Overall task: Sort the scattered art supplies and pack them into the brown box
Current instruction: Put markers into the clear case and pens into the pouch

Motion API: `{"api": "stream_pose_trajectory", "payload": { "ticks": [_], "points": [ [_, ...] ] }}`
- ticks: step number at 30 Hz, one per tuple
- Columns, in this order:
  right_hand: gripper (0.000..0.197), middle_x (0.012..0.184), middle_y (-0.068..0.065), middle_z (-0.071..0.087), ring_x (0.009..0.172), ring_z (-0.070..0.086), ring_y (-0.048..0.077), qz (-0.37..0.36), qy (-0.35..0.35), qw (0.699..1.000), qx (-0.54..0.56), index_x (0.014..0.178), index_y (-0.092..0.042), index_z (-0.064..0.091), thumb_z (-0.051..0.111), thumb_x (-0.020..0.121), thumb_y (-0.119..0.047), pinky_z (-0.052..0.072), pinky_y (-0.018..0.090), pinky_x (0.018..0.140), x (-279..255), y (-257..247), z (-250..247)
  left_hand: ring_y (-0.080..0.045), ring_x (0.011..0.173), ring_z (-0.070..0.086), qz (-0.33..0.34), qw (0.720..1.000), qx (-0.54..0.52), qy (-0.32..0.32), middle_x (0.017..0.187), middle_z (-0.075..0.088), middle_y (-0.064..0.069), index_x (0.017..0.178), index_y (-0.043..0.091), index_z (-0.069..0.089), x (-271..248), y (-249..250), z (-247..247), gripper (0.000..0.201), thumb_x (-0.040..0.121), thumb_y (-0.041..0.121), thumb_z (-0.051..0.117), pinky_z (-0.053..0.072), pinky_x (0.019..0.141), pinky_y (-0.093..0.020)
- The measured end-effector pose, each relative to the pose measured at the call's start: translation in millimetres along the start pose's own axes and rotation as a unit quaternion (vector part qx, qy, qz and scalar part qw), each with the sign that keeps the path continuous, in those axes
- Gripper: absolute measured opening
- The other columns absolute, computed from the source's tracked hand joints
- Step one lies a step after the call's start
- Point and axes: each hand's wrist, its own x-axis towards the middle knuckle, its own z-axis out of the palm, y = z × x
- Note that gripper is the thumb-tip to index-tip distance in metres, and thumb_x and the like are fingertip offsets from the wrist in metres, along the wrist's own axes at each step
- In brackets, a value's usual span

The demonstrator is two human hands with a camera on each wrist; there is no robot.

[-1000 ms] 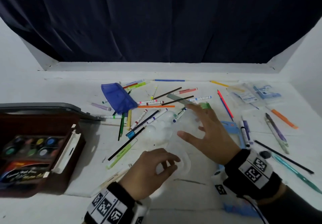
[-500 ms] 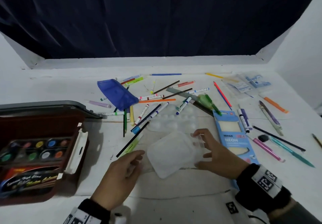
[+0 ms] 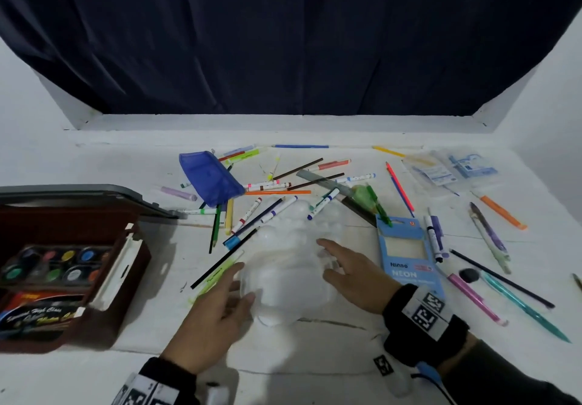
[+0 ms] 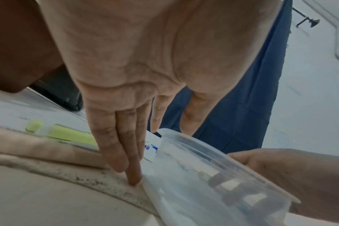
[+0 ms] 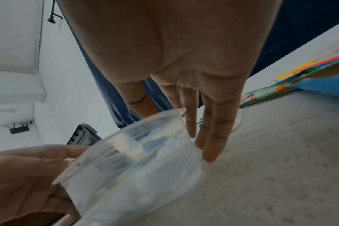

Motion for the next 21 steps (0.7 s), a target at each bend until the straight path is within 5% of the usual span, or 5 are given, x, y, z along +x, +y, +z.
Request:
{"api": "stream_pose_trajectory", "payload": {
  "ticks": [6, 9, 11, 14, 21],
  "points": [
    [0.05, 0.134, -0.009, 0.056, 0.075, 0.048, -0.007, -0.023, -0.009, 1.0, -0.014, 0.147, -0.019, 0.041, 0.049, 0.097, -0.016, 0.034, 0.012, 0.08, -2, 15, 1, -0.01, 0.087, 0.073, -0.01, 1.0, 0.006, 0.007, 0.1, 0.07, 0.024, 0.119, 0.044, 0.049, 3, 11, 7, 0.036, 0.099, 0.014, 0.057, 0.059, 0.076, -0.026],
    [0.05, 0.131, -0.014, 0.057, 0.071, 0.05, -0.011, -0.03, -0.007, 1.0, -0.002, 0.148, -0.026, 0.04, 0.049, 0.099, -0.019, 0.036, 0.011, 0.078, -9, 23, 2, -0.005, 0.08, 0.07, -0.008, 0.999, 0.045, 0.004, 0.093, 0.071, 0.015, 0.124, 0.04, 0.046, 0, 6, 11, 0.039, 0.098, 0.012, 0.057, 0.051, 0.068, -0.015],
    [0.049, 0.128, -0.016, 0.059, 0.072, 0.05, -0.01, -0.043, -0.007, 0.999, -0.008, 0.147, -0.028, 0.04, 0.049, 0.099, -0.021, 0.037, 0.012, 0.078, -13, 27, 4, -0.007, 0.091, 0.071, -0.019, 0.999, 0.028, 0.003, 0.11, 0.068, 0.012, 0.126, 0.039, 0.045, -2, 4, 13, 0.044, 0.097, 0.009, 0.058, 0.052, 0.073, -0.017],
    [0.048, 0.129, -0.011, 0.059, 0.078, 0.046, -0.016, -0.049, 0.008, 0.999, -0.009, 0.148, -0.028, 0.04, 0.047, 0.101, -0.022, 0.035, 0.013, 0.084, -18, 30, 7, -0.001, 0.099, 0.067, -0.016, 0.999, 0.029, -0.012, 0.122, 0.059, 0.017, 0.126, 0.051, 0.041, -6, 6, 16, 0.054, 0.097, 0.009, 0.058, 0.054, 0.074, -0.016],
    [0.046, 0.138, 0.002, 0.052, 0.125, 0.048, 0.016, -0.061, 0.033, 0.995, -0.071, 0.148, -0.02, 0.038, 0.042, 0.103, -0.019, 0.036, 0.025, 0.104, -17, 23, 6, 0.003, 0.091, 0.065, 0.0, 0.996, 0.063, -0.065, 0.122, 0.058, 0.015, 0.149, 0.046, 0.028, 7, 11, 15, 0.055, 0.103, 0.024, 0.05, 0.051, 0.072, -0.013]
  ]
}}
